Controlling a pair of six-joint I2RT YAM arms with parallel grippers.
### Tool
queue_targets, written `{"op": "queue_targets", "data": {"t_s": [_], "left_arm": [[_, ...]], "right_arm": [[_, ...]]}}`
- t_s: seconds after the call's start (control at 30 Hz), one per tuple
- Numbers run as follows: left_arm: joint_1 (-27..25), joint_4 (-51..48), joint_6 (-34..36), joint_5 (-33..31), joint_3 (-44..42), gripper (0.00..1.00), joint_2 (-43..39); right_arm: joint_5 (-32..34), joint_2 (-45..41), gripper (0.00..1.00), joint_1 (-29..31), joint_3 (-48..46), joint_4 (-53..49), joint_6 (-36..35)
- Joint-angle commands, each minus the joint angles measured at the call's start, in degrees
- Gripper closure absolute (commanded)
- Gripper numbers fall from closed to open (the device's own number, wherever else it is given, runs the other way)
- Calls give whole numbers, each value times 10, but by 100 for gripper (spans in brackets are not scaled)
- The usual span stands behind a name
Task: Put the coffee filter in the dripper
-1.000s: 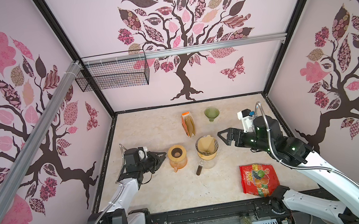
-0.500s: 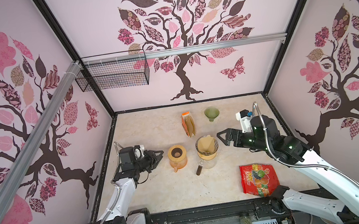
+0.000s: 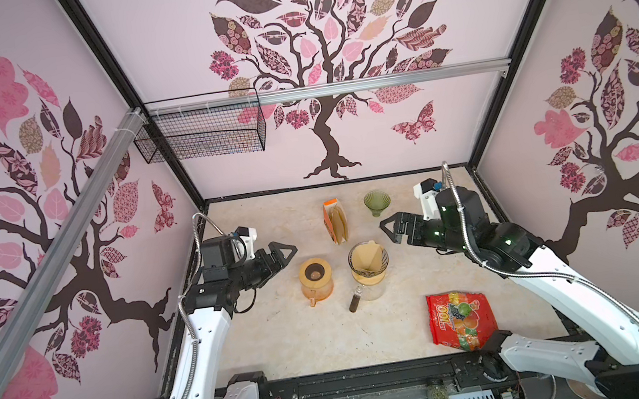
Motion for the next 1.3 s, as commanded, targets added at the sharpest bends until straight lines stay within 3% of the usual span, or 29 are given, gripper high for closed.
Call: {"op": "queue_targets", "data": {"t_s": [0.0, 0.27, 0.47, 0.53, 0.63, 0.7, 0.83, 0.93, 1.07, 1.27], "left_arm": [[-13, -55, 67, -50, 35, 2, -25], [-15, -49, 63, -70, -5, 2, -93], [-16, -62, 49, -70, -14, 2, -122], [-16, -55, 18, -71, -15, 2, -126], [-16, -17, -20, -38, -22, 2, -126], [-16, -10, -39, -54, -22, 2, -126], [-15, 7, -62, -51, -36, 2, -128], [-15, -14, -70, -85, -35, 2, -126], [-16, -13, -80, -87, -33, 2, -132], [-15, -4, -83, -69, -40, 2, -124]], "right_arm": [[35, 33, 0, 1, 43, -11, -6], [76, 116, 0, -11, 113, 1, -10], [72, 182, 0, -80, 128, 33, 20], [86, 213, 0, -105, 139, 30, 31], [45, 262, 0, -169, 139, 37, 86], [43, 294, 0, -190, 149, 41, 89], [60, 360, 0, -196, 195, 36, 49], [38, 416, 0, -200, 236, 19, 44], [25, 468, 1, -201, 272, 8, 34], [2, 523, 10, -201, 295, 12, 40]]}}
